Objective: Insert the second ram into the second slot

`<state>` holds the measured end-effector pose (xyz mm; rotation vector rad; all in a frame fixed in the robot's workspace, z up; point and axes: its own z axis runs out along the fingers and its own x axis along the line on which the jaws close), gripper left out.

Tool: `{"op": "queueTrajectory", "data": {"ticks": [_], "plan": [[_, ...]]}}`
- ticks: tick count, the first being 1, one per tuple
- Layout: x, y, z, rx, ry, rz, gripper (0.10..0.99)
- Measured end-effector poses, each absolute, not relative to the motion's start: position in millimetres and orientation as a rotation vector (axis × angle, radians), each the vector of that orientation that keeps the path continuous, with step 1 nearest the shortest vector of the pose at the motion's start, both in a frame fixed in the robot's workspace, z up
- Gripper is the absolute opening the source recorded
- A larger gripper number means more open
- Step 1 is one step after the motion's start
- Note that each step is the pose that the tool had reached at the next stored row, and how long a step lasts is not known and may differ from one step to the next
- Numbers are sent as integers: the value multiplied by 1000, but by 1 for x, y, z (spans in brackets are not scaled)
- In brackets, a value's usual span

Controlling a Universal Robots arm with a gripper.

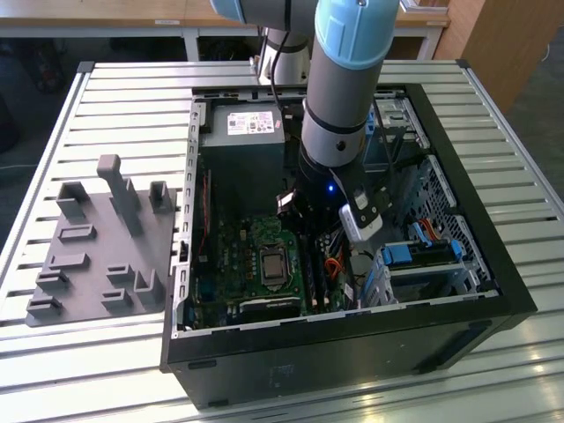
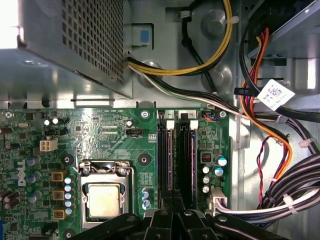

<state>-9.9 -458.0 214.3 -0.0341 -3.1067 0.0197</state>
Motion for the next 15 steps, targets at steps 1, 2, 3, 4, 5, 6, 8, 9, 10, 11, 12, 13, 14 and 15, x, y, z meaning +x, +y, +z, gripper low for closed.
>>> {"op": "queueTrajectory", "data": {"ticks": [1,2,3,4,5,6,8,9,10,11,12,13,14,15], "plan": [[-10,-458,214,-34,-3107,18,106],[-10,-458,214,-34,-3107,17,106],[-10,-457,215,-34,-3108,14,106],[-10,-457,216,-34,-3108,11,106],[-10,-457,218,-34,-3109,8,106],[-9,-457,220,-34,-3109,6,106],[-10,-457,225,-34,-3108,11,106],[-10,-457,226,-34,-3108,11,106],[-10,-457,228,-34,-3108,11,106],[-10,-457,229,-34,-3108,11,106],[-10,-457,230,-34,-3108,11,106],[-10,-457,232,-34,-3108,11,106],[-10,-457,233,-34,-3108,11,106],[-10,-457,234,-34,-3108,11,106]]}}
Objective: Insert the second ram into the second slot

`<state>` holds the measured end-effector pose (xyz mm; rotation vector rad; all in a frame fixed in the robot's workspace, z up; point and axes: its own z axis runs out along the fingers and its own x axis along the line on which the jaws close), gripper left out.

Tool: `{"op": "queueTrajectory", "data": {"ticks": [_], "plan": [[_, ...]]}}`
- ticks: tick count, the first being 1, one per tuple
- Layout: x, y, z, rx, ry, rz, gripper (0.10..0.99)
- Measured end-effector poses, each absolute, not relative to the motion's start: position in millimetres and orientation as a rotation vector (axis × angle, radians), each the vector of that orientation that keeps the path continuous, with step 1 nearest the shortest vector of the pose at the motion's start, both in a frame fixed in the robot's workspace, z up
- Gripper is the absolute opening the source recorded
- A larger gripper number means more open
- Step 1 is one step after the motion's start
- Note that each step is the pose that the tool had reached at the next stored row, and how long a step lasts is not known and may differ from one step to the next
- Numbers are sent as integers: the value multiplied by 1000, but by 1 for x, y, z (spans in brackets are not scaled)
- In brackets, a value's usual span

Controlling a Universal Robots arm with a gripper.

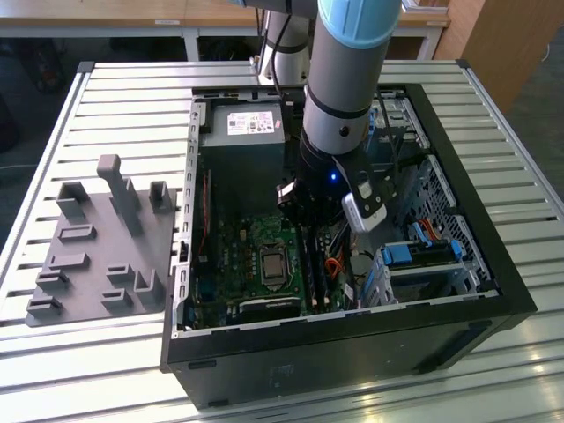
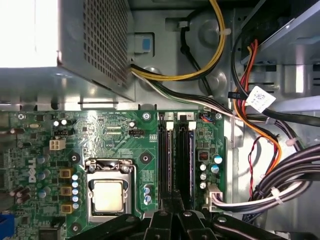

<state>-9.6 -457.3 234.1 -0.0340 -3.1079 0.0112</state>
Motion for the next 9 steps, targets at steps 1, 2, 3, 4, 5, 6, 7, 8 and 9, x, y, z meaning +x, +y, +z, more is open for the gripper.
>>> {"op": "queueTrajectory", "data": {"ticks": [1,2,3,4,5,6,7,8,9], "plan": [[-10,-457,235,-34,-3108,11,106],[-10,-457,236,-34,-3108,11,106],[-10,-457,237,-34,-3108,11,106],[-10,-457,238,-34,-3108,11,106],[-10,-457,239,-34,-3108,11,106],[-10,-457,240,-34,-3108,11,106],[-10,-457,240,-34,-3108,11,106],[-10,-457,241,-34,-3108,11,106],[-10,-457,242,-34,-3108,11,106]]}}
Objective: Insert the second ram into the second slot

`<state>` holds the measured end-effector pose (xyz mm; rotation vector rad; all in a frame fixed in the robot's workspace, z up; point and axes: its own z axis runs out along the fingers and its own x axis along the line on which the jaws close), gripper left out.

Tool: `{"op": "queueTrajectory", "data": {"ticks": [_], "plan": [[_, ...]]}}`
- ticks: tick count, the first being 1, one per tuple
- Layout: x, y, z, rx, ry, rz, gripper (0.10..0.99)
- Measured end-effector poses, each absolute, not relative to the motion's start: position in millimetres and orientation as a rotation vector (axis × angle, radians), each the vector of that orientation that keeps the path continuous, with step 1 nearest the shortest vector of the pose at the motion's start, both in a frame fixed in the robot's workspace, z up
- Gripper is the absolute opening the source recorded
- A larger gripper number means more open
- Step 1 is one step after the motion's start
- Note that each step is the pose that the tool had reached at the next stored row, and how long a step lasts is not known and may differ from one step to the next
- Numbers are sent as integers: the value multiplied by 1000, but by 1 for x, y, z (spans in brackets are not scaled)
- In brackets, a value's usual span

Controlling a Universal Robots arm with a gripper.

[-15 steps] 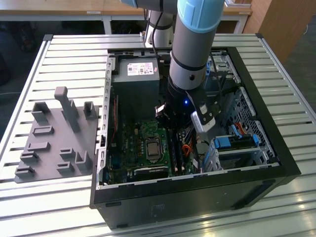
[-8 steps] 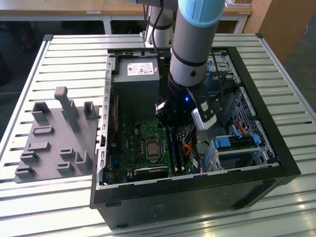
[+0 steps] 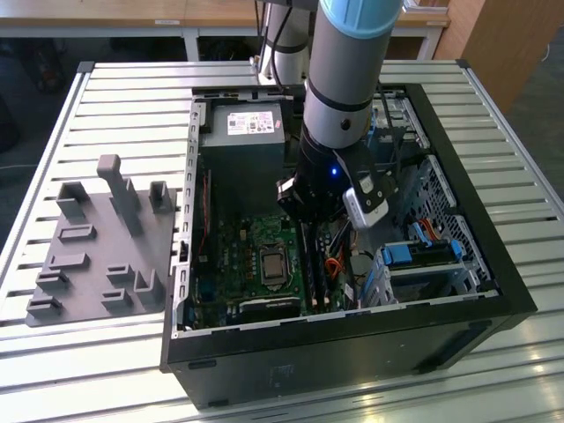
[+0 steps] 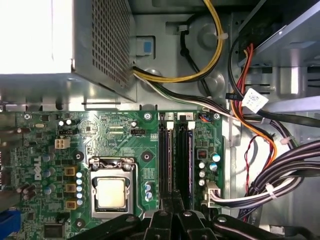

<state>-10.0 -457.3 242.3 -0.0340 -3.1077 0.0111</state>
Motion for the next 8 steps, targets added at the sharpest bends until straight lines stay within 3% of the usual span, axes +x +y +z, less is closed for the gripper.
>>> {"op": "queueTrajectory", "data": {"ticks": [8], "plan": [[-10,-457,244,-34,-3108,11,106]]}}
